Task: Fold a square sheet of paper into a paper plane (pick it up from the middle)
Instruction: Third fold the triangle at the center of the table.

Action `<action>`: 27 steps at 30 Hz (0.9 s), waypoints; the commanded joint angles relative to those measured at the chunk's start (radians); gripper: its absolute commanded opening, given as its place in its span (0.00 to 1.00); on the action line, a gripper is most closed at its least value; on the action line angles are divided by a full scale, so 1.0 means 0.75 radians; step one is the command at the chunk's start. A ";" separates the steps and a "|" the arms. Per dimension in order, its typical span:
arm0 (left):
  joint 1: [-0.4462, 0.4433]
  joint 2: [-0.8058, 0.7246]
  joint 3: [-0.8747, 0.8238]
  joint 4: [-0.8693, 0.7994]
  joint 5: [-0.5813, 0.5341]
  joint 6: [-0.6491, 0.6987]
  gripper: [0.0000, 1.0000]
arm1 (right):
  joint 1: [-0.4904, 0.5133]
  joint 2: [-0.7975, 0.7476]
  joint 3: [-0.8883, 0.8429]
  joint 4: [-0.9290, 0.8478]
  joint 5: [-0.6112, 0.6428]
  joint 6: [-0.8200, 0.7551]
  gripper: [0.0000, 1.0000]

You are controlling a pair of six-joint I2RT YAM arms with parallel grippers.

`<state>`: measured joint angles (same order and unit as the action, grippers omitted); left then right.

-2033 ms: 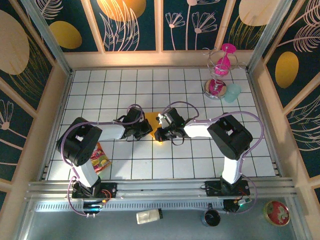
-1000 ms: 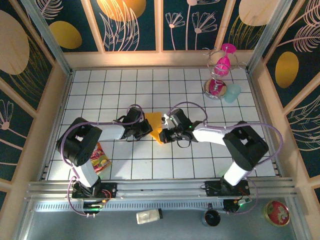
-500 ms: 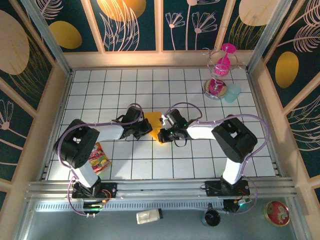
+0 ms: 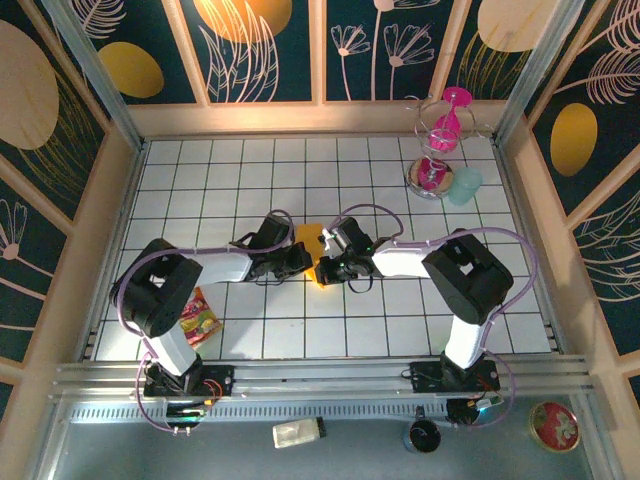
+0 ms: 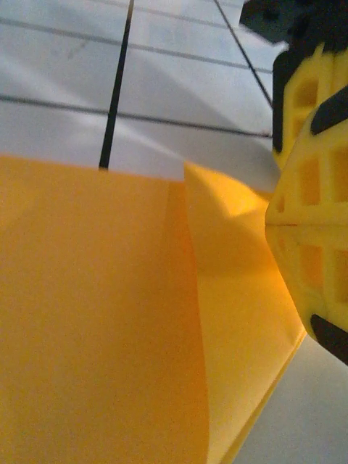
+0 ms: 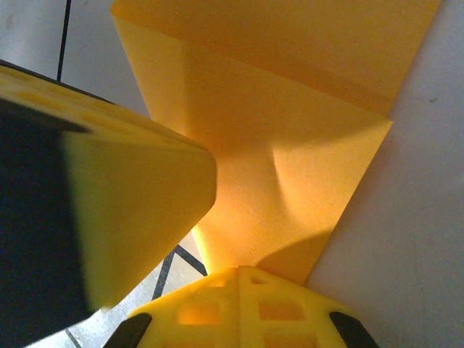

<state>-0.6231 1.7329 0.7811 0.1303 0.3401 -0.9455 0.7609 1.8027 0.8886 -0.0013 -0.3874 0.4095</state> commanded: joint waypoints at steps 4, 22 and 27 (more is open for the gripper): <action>-0.002 0.069 0.020 -0.083 -0.064 0.001 0.04 | 0.000 0.078 -0.017 -0.152 0.110 0.023 0.00; 0.269 0.076 0.053 -0.210 -0.231 0.160 0.04 | 0.000 0.118 -0.041 -0.271 0.250 0.043 0.00; 0.336 0.057 0.020 -0.195 -0.232 0.188 0.05 | -0.002 0.110 -0.042 -0.259 0.238 0.049 0.00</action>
<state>-0.4252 1.7626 0.8177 0.0521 0.3019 -0.8478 0.7650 1.8187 0.9092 -0.0032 -0.3309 0.4324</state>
